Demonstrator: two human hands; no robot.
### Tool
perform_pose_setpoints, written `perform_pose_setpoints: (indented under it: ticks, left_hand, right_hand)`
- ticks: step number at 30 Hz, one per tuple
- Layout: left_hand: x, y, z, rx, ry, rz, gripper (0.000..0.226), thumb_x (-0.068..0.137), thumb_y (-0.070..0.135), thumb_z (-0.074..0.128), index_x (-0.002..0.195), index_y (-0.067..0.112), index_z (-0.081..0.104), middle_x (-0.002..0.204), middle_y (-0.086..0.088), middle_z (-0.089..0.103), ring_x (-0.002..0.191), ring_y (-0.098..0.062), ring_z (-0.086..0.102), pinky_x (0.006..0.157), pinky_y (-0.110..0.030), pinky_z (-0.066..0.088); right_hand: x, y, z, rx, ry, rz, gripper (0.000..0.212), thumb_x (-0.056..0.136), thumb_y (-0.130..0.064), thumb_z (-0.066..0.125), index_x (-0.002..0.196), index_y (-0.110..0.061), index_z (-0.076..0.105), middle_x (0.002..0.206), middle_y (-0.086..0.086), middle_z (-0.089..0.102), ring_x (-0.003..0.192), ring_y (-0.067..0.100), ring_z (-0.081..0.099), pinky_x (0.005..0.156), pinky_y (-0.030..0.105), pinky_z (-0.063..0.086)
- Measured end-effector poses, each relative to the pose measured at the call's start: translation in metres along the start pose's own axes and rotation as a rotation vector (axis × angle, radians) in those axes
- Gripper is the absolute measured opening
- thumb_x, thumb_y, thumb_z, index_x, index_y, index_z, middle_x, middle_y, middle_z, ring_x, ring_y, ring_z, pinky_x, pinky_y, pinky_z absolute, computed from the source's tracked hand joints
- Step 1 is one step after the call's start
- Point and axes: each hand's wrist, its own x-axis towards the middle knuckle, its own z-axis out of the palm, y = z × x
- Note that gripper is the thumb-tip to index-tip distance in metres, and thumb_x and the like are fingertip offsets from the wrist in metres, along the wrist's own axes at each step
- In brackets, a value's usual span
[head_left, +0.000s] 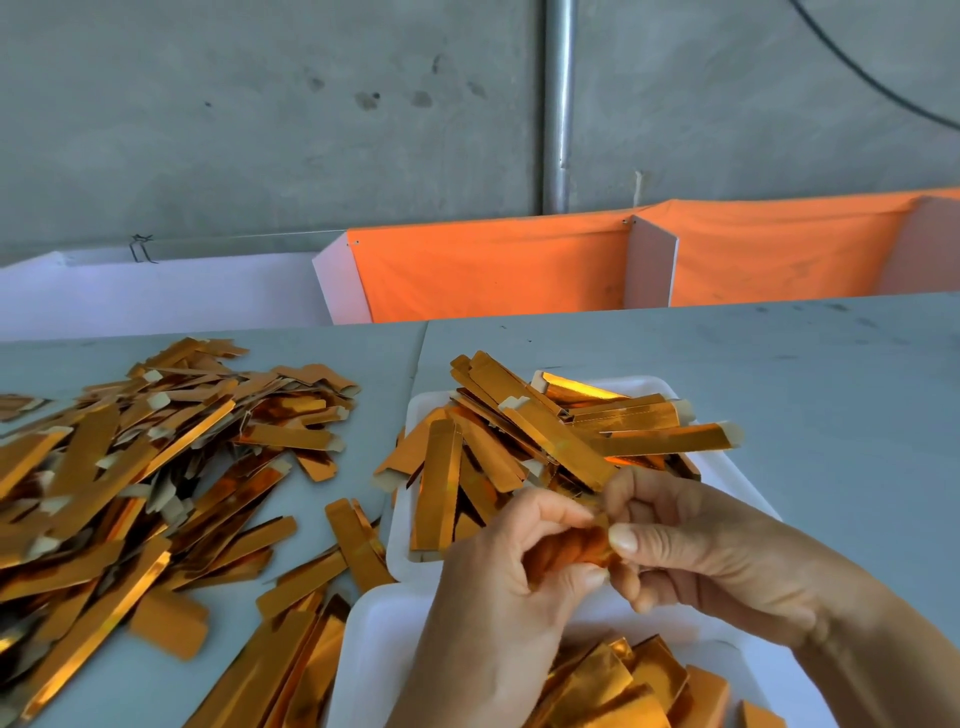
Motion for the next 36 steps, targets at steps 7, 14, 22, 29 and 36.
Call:
perform_pose_setpoints:
  ticks: [7, 14, 22, 29, 36]
  left_hand:
    - [-0.001, 0.005, 0.011, 0.148, 0.112, 0.115, 0.049, 0.081, 0.017, 0.071, 0.105, 0.053, 0.049, 0.132, 0.033, 0.044, 0.128, 0.002, 0.042, 0.096, -0.011, 0.04]
    - [-0.005, 0.017, 0.018, -0.156, -0.004, 0.189, 0.035, 0.076, 0.021, 0.052, 0.107, 0.038, 0.057, 0.135, 0.029, 0.048, 0.13, 0.008, 0.037, 0.105, -0.018, 0.036]
    - [0.007, -0.008, 0.01, -0.428, 0.362, -0.226, 0.05, 0.082, 0.014, 0.069, 0.122, 0.035, 0.048, 0.109, 0.021, 0.066, 0.099, 0.011, 0.06, 0.073, -0.006, 0.049]
    - [0.009, -0.015, 0.004, -0.448, 0.271, -0.405, 0.05, 0.097, 0.01, 0.046, 0.091, 0.053, 0.07, 0.096, 0.017, 0.072, 0.092, -0.001, 0.066, 0.082, -0.023, 0.047]
    - [0.024, 0.004, 0.012, -0.832, 0.0, -0.739, 0.029, 0.094, 0.004, 0.043, 0.091, 0.007, 0.072, 0.059, -0.011, 0.063, 0.044, -0.017, 0.053, 0.04, -0.019, 0.039]
  right_hand:
    - [0.003, 0.004, 0.0, 0.137, -0.144, 0.08, 0.073, 0.075, -0.051, 0.073, 0.128, -0.004, 0.055, 0.122, 0.03, 0.059, 0.111, 0.039, 0.06, 0.091, 0.045, 0.052]
    - [0.001, -0.005, 0.008, 0.249, -0.093, -0.029, 0.04, 0.068, -0.003, 0.082, 0.104, -0.003, 0.065, 0.089, 0.012, 0.067, 0.082, 0.022, 0.068, 0.073, 0.033, 0.057]
    - [0.011, -0.001, 0.045, -0.894, 0.427, -0.136, 0.039, 0.071, -0.014, 0.08, 0.076, -0.04, 0.052, 0.082, -0.025, 0.066, 0.076, -0.007, 0.064, 0.066, 0.01, 0.05]
    - [0.001, -0.006, 0.03, -0.718, 0.332, -0.109, 0.023, 0.062, -0.053, 0.071, 0.07, -0.038, 0.054, 0.084, -0.008, 0.073, 0.076, 0.011, 0.07, 0.066, 0.026, 0.055]
    - [-0.002, -0.009, 0.018, -0.246, 0.318, -0.249, 0.039, 0.069, -0.049, 0.068, 0.106, -0.035, 0.068, 0.099, -0.003, 0.071, 0.08, 0.012, 0.064, 0.058, 0.019, 0.046]
